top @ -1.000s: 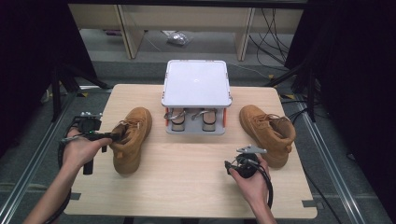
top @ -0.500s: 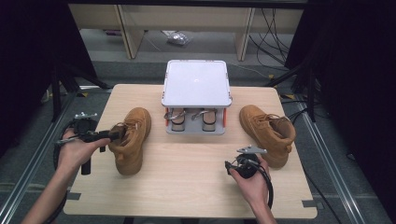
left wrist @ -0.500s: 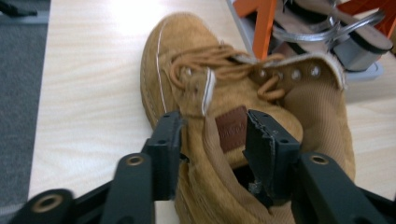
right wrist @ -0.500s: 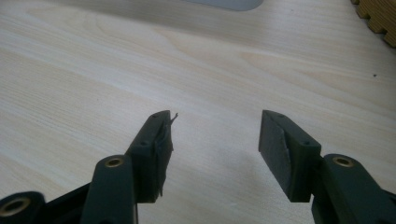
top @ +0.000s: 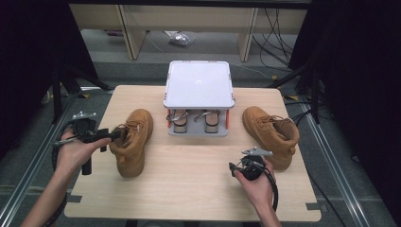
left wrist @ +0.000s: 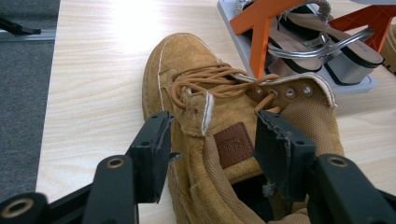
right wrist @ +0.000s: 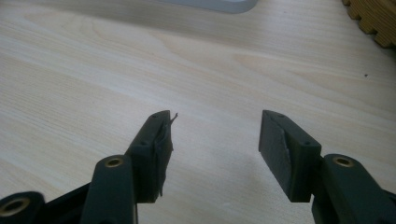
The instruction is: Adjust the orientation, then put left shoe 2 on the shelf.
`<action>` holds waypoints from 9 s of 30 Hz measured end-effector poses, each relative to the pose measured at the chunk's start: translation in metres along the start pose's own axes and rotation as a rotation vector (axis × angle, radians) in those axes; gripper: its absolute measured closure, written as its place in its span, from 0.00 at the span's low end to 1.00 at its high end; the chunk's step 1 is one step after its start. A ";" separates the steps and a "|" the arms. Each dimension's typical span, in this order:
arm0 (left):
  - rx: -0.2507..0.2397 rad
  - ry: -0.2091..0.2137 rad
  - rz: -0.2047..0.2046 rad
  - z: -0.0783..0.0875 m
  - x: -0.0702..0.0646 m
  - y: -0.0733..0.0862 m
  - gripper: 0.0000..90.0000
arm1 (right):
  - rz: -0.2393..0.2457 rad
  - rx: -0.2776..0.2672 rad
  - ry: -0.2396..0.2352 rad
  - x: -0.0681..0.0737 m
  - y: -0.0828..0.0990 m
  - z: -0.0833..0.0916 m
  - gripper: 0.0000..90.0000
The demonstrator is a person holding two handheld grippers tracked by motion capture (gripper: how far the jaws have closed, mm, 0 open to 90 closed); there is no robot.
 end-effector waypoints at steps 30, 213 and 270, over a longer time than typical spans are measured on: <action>0.046 -0.015 0.005 -0.018 0.001 0.000 0.50 | 0.009 -0.023 0.000 -0.003 -0.004 0.005 0.50; -0.162 0.232 0.377 0.006 0.010 -0.141 0.92 | -0.007 -0.081 0.020 0.000 -0.005 0.016 0.50; -0.120 0.315 0.317 -0.064 -0.093 -0.207 0.91 | -0.031 -0.078 0.002 -0.003 -0.004 0.017 0.49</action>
Point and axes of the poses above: each handheld gripper's, and its own axes: z roughly backward along the jaws, y roughly out of its underside, x roughly to its left, the point moved 1 cm from there along -z, roughly forward along the jaws, and after that the axes turned 3 degrees about x, right-handed, at the moved point
